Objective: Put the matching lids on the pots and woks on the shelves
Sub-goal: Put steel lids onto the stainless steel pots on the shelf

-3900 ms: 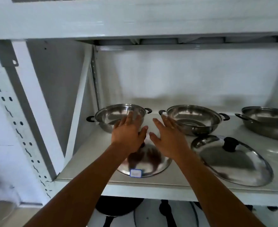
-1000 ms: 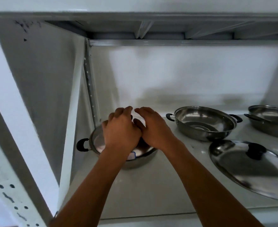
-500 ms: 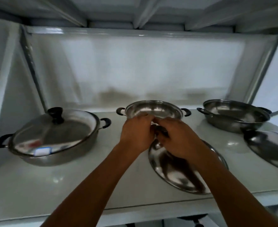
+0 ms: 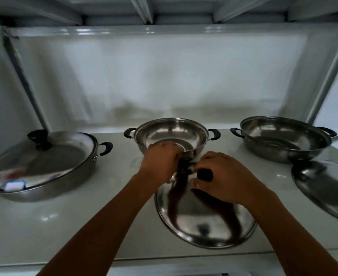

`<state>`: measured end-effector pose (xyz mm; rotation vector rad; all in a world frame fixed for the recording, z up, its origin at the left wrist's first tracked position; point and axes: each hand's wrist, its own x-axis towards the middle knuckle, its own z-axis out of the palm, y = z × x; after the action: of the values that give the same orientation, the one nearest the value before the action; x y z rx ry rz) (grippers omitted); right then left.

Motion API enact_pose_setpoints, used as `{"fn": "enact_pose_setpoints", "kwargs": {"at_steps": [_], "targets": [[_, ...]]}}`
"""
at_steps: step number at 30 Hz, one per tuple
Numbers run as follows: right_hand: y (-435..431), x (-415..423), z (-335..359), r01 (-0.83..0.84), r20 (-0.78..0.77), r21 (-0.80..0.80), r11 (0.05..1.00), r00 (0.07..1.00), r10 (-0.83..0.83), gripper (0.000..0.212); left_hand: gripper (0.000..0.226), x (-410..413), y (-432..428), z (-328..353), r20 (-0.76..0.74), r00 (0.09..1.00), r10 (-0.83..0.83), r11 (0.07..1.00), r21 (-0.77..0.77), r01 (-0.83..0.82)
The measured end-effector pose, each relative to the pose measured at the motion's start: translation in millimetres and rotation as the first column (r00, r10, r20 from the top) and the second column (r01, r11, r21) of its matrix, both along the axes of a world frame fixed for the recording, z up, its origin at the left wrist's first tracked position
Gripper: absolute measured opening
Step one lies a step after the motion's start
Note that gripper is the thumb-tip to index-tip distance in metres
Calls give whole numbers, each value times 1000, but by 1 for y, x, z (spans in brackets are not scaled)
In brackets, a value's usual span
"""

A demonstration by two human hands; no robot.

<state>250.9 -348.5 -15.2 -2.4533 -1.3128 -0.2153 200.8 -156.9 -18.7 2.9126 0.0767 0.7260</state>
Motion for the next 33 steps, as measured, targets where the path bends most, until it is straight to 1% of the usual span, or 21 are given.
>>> {"fn": "enact_pose_setpoints", "kwargs": {"at_steps": [1, 3, 5, 8, 10, 11, 14, 16, 18, 19, 20, 21, 22, 23, 25, 27, 28, 29, 30, 32, 33], "targets": [[-2, 0, -1, -8, -19, -2, 1000, 1000, 8, 40, 25, 0, 2, 0, 7, 1000, -4, 1000, -2, 4], [-4, -1, -2, -38, -51, 19, 999, 998, 39, 32, 25, 1, 5, 2, 10, 1000, -18, 1000, -15, 18], [-8, -3, 1, -66, -45, 44, 997, 997, 67, 27, 23, 0, 7, 2, 9, 999, -42, 998, -40, 42], [-17, -8, 17, -105, 12, 179, 978, 994, 105, 22, 21, -3, 13, 3, 3, 997, -76, 995, -64, 76], [-27, -11, 34, -111, 57, 285, 952, 993, 99, 18, 23, -5, 18, 4, -11, 992, -123, 988, -94, 122], [-32, -12, 44, -111, 73, 312, 944, 993, 93, 18, 25, -8, 18, 6, -10, 987, -159, 982, -108, 157], [-40, -12, 70, -128, 47, 290, 948, 992, 120, 15, 26, -16, 19, 7, -4, 971, -238, 959, -158, 235], [-43, -8, 80, -142, 2, 281, 949, 989, 148, 12, 22, -20, 24, 3, 43, 964, -264, 946, -183, 267], [-49, -3, 86, -150, -39, 312, 938, 985, 171, 10, 18, -24, 26, 1, 85, 960, -265, 917, -285, 279], [-54, -1, 90, -149, -47, 344, 927, 983, 175, 9, 17, -26, 27, 0, 69, 968, -242, 913, -321, 251], [-58, 1, 94, -143, -45, 389, 910, 984, 174, 9, 17, -29, 25, -2, 51, 977, -207, 923, -321, 212], [-62, 4, 99, -133, -33, 439, 889, 986, 164, 9, 16, -32, 21, -2, 85, 977, -197, 936, -281, 213], [-63, 7, 103, -122, -15, 484, 867, 989, 148, 8, 17, -34, 19, -5, 136, 962, -236, 935, -239, 263], [-60, 12, 106, -110, 2, 516, 850, 992, 127, 6, 19, -38, 15, -7, 147, 947, -284, 923, -226, 312], [-44, 23, 107, -79, 2, 545, 835, 996, 94, 3, 24, -46, 2, -10, 95, 940, -327, 911, -231, 340], [-20, 39, 101, -54, -7, 527, 848, 998, 68, 8, 26, -55, -14, -13, 77, 946, -316, 933, -156, 325], [-6, 47, 96, -45, -3, 506, 861, 999, 54, 12, 25, -61, -22, -14, 107, 951, -290, 949, -99, 300], [6, 54, 92, -36, 2, 487, 873, 999, 40, 16, 23, -67, -29, -13, 176, 950, -258, 961, -59, 271], [17, 60, 88, -29, 3, 470, 882, 1000, 31, 19, 20, -73, -34, -13, 282, 932, -229, 968, -32, 248], [37, 69, 80, -22, -12, 439, 898, 999, 30, 25, 13, -84, -38, -9, 498, 843, -202, 971, -10, 238], [46, 72, 77, -22, -18, 416, 909, 999, 33, 27, 12, -87, -39, -6, 556, 806, -200, 969, -10, 247]]}}
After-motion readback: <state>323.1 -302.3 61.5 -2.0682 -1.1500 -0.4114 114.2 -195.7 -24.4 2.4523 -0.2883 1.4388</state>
